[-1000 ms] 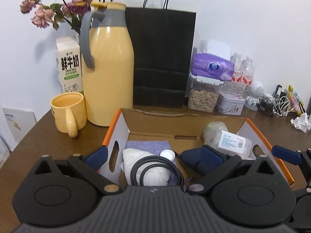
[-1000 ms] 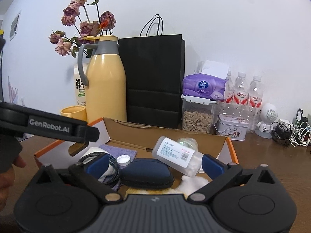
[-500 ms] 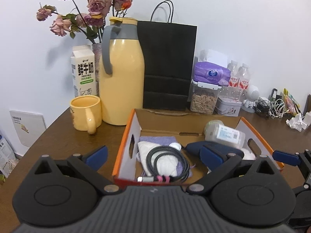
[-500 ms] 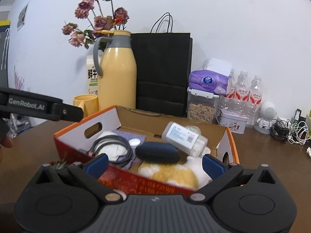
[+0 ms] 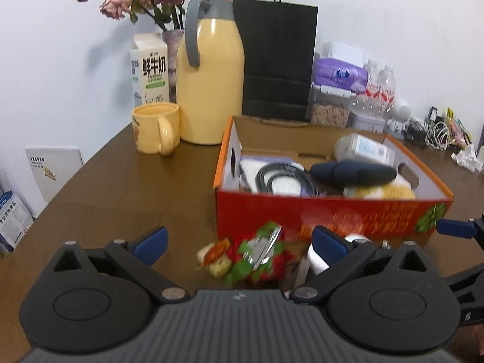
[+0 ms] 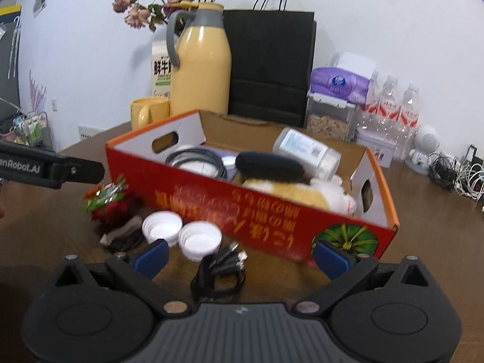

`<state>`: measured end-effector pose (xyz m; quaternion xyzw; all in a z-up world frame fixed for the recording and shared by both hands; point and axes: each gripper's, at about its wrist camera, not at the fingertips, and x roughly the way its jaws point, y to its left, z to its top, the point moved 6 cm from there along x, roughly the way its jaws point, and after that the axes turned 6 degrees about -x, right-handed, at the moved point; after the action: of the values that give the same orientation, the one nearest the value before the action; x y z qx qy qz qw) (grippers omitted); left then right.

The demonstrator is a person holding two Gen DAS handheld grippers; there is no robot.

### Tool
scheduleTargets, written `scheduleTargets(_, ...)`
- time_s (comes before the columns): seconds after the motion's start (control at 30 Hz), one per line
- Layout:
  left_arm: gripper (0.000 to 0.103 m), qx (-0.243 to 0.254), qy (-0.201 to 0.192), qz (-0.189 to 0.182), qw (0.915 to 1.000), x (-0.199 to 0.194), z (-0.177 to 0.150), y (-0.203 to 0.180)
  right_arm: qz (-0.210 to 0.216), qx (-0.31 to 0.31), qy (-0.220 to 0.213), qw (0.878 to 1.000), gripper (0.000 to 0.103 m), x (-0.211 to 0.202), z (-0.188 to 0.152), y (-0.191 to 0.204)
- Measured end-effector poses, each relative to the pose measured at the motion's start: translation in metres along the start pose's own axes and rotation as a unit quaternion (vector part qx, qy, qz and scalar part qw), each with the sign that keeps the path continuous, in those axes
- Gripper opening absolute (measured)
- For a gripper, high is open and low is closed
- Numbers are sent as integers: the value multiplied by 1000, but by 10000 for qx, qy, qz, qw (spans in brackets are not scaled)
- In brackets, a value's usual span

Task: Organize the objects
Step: 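Withdraw both grippers from the box back over the table, then grasp the black USB cable bundle with the right gripper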

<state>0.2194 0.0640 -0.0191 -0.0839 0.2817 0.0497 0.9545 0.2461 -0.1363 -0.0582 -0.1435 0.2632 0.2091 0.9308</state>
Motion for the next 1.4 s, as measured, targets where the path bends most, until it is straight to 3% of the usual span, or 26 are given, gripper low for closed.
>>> scheduleTargets(0.5,103,-69,2,112,9999,1,-26,24,15,166,363,9992,102,21,-18,8)
scheduleTargets(0.83,103,-69,-42,49,10000,4,-31,23,71,341,396,9986,95,25,-21,6)
scheduleTargets(1.23,103,-93,-62,54,9999,4,-33,23,239,408,327,9983,58,22,-20,10)
scheduleTargets(1.3,103,-84,-59,59,9999,4,-33,23,277,400,295,9984,45,21,-20,11)
scheduleTargets(1.4,103,-76,-43,68,9999,5,-33,23,304,411,273,9983,42,20,-19,12)
